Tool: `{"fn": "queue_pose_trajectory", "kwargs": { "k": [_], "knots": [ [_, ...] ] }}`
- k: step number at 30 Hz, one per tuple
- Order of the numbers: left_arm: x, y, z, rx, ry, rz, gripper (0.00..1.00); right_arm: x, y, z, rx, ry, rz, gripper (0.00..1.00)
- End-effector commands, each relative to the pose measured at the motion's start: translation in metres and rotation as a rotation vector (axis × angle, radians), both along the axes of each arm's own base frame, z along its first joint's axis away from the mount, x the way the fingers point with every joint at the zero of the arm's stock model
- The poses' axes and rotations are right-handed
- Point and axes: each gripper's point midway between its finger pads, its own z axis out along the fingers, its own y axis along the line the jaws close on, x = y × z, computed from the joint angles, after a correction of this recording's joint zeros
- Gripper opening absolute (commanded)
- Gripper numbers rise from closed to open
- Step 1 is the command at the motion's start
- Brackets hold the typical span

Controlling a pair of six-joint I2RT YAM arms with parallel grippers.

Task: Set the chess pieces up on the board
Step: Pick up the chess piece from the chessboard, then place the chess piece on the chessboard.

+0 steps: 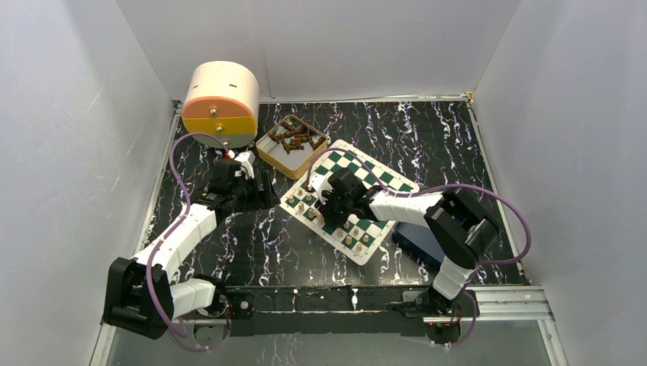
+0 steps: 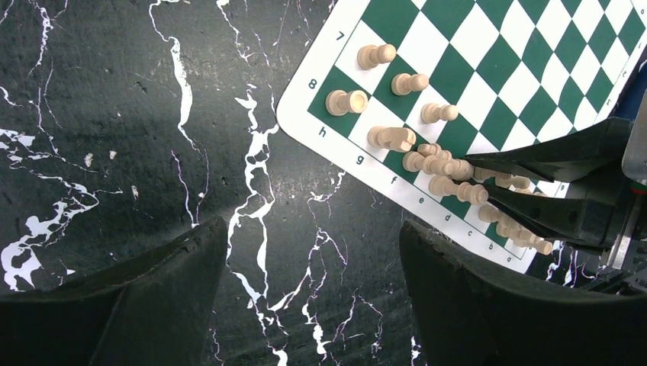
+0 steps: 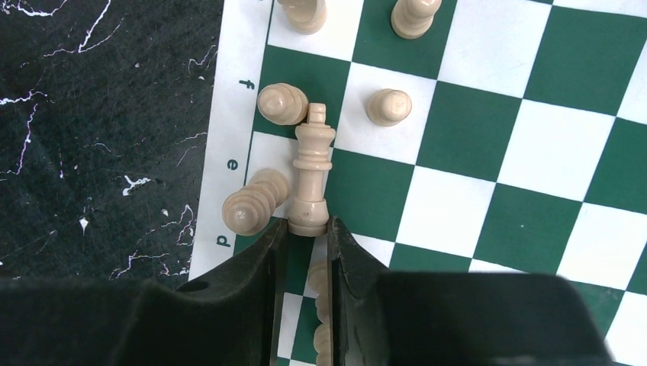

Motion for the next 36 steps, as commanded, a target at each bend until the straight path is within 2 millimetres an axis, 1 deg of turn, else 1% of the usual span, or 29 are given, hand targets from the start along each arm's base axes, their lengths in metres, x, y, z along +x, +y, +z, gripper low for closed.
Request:
{"fn": "queue_pose_trajectory", "kwargs": {
  "k": [1, 7, 10, 14, 16, 18, 19, 22, 27, 32, 36],
  "knots": [
    [-0.001, -0.002, 0.008, -0.029, -0.022, -0.004, 0.79, 0.013, 0.018, 0.037, 0.089, -0.076, -0.009, 0.29],
    [-0.001, -0.003, 0.011, -0.039, -0.021, 0.003, 0.79, 0.017, 0.015, 0.044, 0.093, -0.101, -0.032, 0.28],
    [0.000, -0.004, 0.012, -0.045, -0.019, 0.005, 0.79, 0.021, 0.018, 0.054, 0.123, -0.127, -0.043, 0.27],
    [0.002, -0.007, 0.018, -0.063, -0.017, 0.011, 0.78, 0.024, 0.016, 0.057, 0.121, -0.135, -0.061, 0.27],
    [0.003, -0.011, 0.023, -0.087, -0.009, 0.008, 0.76, 0.025, 0.014, 0.058, 0.113, -0.140, -0.075, 0.26],
    [0.004, -0.019, 0.032, -0.128, -0.002, -0.006, 0.75, 0.027, 0.013, 0.063, 0.116, -0.154, -0.087, 0.26],
    [0.005, -0.023, 0.037, -0.151, 0.001, -0.012, 0.74, 0.025, 0.008, 0.062, 0.098, -0.144, -0.092, 0.26],
    [0.007, -0.035, 0.049, -0.217, 0.019, -0.033, 0.72, 0.024, 0.004, 0.070, 0.105, -0.159, -0.107, 0.26],
    [0.009, -0.054, 0.058, -0.328, 0.085, -0.050, 0.69, 0.019, 0.001, 0.090, 0.149, -0.164, -0.120, 0.25],
    [0.012, -0.072, 0.067, -0.436, 0.142, -0.076, 0.67, 0.008, 0.006, 0.127, 0.269, -0.186, -0.092, 0.25],
    [0.016, -0.085, 0.082, -0.537, 0.134, -0.108, 0.67, -0.002, 0.011, 0.150, 0.361, -0.191, -0.058, 0.25]
  ]
}}
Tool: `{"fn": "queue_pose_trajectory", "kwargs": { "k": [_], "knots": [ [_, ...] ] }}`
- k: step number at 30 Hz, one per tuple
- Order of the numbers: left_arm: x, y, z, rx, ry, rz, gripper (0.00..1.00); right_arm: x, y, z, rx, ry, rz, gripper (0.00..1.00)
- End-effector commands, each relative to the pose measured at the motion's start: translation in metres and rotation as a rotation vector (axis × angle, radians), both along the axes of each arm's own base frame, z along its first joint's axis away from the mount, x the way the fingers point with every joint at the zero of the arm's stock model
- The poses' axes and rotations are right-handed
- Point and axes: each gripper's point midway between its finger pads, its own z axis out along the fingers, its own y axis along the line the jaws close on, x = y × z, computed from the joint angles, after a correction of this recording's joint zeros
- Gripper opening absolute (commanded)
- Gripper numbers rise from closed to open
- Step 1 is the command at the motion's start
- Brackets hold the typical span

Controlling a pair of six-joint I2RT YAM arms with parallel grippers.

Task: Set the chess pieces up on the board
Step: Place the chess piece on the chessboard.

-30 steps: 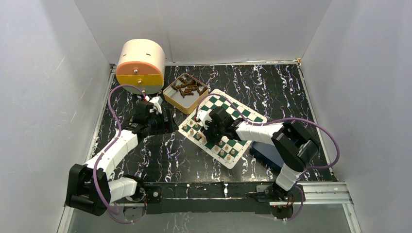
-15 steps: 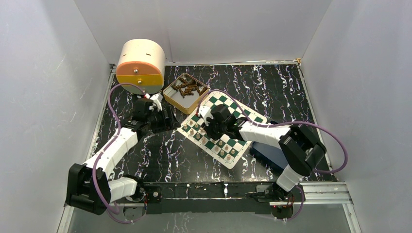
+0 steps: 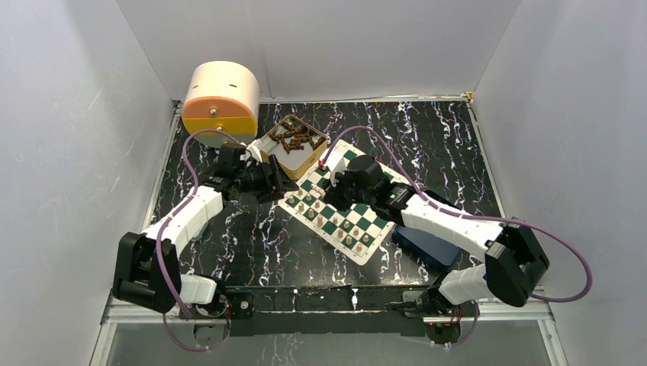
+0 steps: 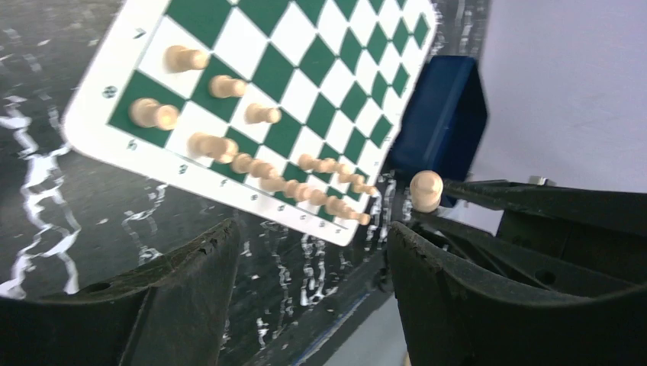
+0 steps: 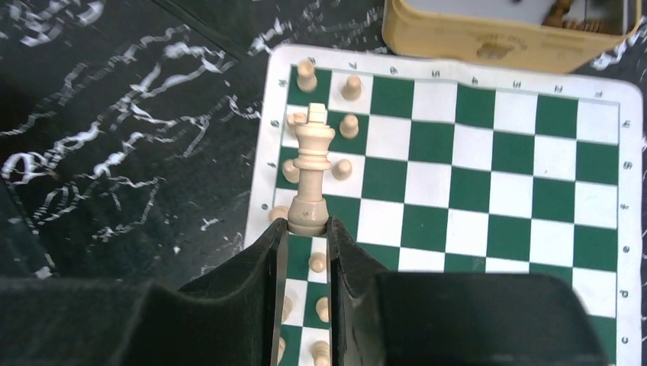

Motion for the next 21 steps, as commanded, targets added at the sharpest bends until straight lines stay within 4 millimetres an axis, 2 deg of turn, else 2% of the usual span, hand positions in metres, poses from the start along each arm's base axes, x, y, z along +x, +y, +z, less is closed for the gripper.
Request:
{"fn": "queue_pose_trajectory", "kwargs": {
  "k": [1, 6, 11, 21],
  "knots": [
    [0.007, -0.023, 0.046, -0.192, -0.045, -0.041, 0.68, -0.010, 0.014, 0.037, 0.146, -0.031, 0.053, 0.26],
    [0.006, -0.035, 0.061, -0.267, -0.058, -0.066, 0.72, -0.017, 0.020, 0.047, 0.192, -0.004, 0.077, 0.26],
    [0.000, -0.046, 0.066, -0.307, -0.045, -0.092, 0.73, -0.020, 0.022, 0.053, 0.218, 0.004, 0.083, 0.26],
    [-0.007, -0.062, 0.061, -0.324, -0.001, -0.099, 0.58, -0.024, 0.020, 0.060, 0.232, -0.011, 0.086, 0.26]
  ]
}}
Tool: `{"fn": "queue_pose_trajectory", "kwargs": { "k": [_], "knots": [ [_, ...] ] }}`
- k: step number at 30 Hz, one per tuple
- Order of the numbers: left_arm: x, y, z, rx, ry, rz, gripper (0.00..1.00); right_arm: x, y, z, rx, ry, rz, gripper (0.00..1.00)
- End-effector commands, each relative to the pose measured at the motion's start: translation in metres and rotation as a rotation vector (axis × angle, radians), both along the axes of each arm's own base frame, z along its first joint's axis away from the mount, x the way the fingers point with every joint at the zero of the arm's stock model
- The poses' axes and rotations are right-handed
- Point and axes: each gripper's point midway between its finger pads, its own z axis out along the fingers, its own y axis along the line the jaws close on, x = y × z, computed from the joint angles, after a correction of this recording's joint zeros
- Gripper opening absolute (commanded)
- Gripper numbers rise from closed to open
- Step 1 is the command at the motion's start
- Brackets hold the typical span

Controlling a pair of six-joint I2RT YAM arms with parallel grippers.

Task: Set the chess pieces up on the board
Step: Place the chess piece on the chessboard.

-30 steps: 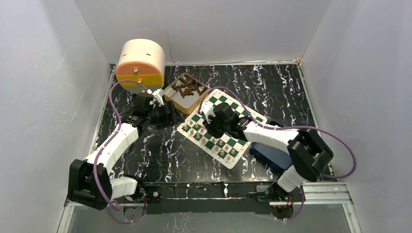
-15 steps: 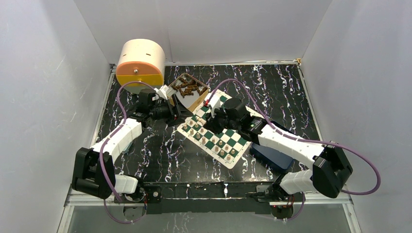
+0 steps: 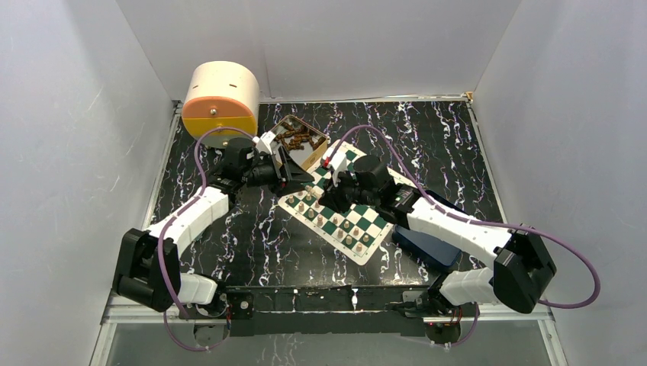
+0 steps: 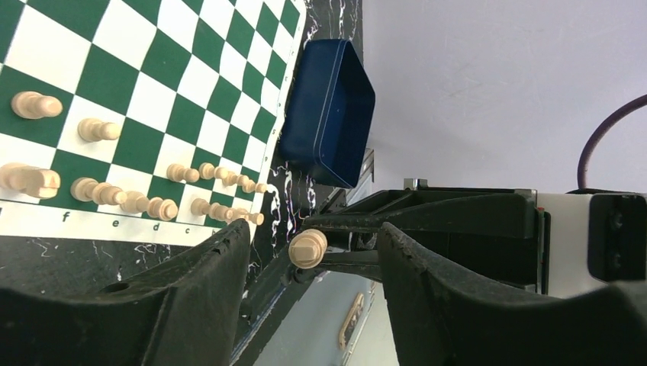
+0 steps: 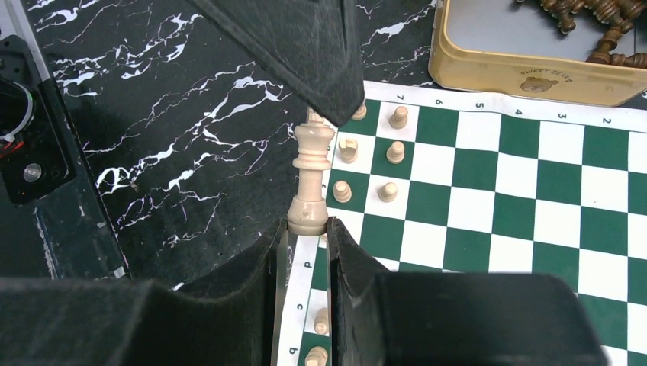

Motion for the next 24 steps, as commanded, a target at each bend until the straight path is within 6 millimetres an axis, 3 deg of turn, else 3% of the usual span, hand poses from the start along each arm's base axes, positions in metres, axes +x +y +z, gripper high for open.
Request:
{"fn": "queue_pose_trajectory", "kwargs": {
  "k": [1, 14, 24],
  "knots": [
    [-0.005, -0.008, 0.005, -0.027, 0.009, -0.021, 0.57, -0.003, 0.006, 0.029, 0.084, -0.054, 0.017, 0.25],
    [-0.014, -0.011, 0.006, -0.028, 0.009, -0.028, 0.33, -0.003, 0.002, 0.031, 0.087, -0.043, -0.013, 0.26],
    [-0.016, -0.011, 0.008, -0.021, 0.010, -0.036, 0.36, 0.000, 0.002, 0.031, 0.083, -0.051, -0.028, 0.26]
  ]
}}
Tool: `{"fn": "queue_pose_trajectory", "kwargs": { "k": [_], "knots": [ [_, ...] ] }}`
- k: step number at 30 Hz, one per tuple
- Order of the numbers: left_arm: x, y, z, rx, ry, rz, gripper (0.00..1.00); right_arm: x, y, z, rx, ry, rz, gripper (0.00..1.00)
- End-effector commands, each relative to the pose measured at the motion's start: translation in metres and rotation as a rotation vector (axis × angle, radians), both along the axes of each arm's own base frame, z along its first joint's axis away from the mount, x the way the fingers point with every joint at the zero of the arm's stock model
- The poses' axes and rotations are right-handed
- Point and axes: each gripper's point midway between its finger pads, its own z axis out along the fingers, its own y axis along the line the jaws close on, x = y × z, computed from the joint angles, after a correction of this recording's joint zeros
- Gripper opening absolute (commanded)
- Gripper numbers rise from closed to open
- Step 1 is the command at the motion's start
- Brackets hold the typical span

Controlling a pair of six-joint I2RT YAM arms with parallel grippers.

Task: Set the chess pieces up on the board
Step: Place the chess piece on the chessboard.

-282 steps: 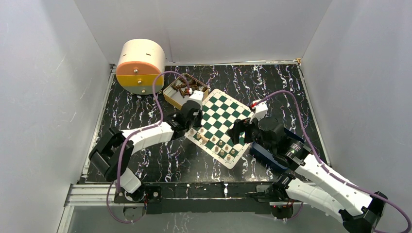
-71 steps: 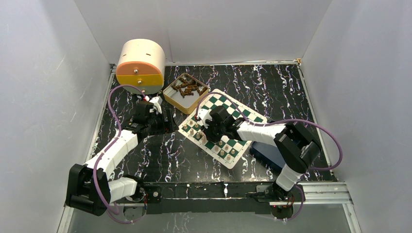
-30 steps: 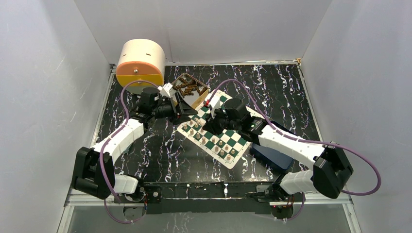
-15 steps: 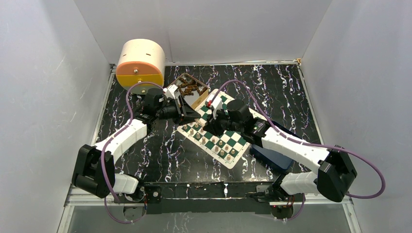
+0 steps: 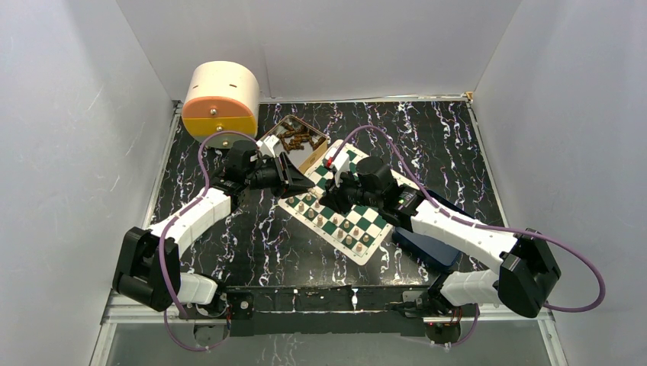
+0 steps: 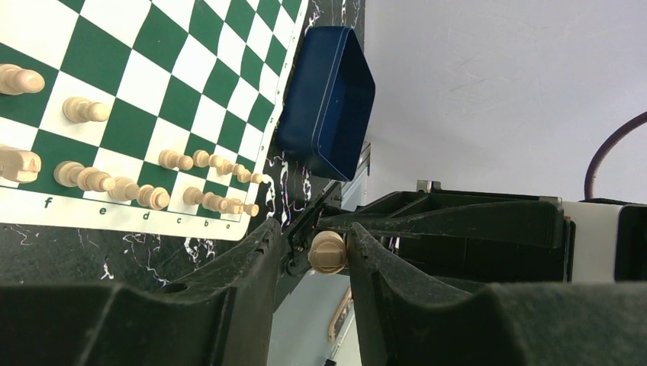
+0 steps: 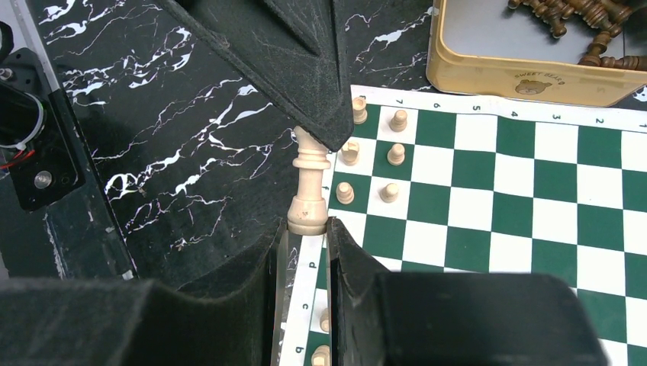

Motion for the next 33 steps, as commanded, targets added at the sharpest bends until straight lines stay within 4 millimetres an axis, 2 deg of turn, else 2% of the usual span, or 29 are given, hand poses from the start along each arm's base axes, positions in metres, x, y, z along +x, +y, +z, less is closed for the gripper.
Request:
{"fn": "queue_pose_trajectory", "kwargs": {
  "k": [1, 12, 16, 21, 24, 28, 33],
  "knots": [
    [-0.007, -0.002, 0.015, -0.017, -0.046, -0.027, 0.35, 0.003, 0.005, 0.021, 0.055, -0.044, -0.011, 0.26],
    [-0.009, -0.002, 0.015, -0.001, -0.054, -0.040, 0.22, 0.003, 0.006, 0.020, 0.054, -0.035, -0.011, 0.28],
    [-0.007, 0.005, 0.010, 0.097, -0.078, -0.025, 0.20, 0.005, -0.002, 0.021, 0.024, -0.001, -0.061, 0.47],
    [-0.009, 0.009, 0.008, 0.223, -0.146, -0.047, 0.18, 0.006, -0.016, 0.044, 0.047, -0.007, -0.139, 0.70],
    [-0.006, 0.007, 0.013, 0.283, -0.222, -0.042, 0.17, 0.005, -0.024, 0.051, 0.074, 0.012, -0.193, 0.96],
    [-0.006, 0.001, 0.020, 0.362, -0.324, -0.044, 0.16, 0.017, -0.046, 0.046, 0.035, 0.078, -0.383, 0.99],
    [-0.012, -0.008, 0.021, 0.439, -0.427, -0.066, 0.14, 0.028, -0.079, 0.021, -0.049, 0.202, -0.582, 0.99]
  ]
}}
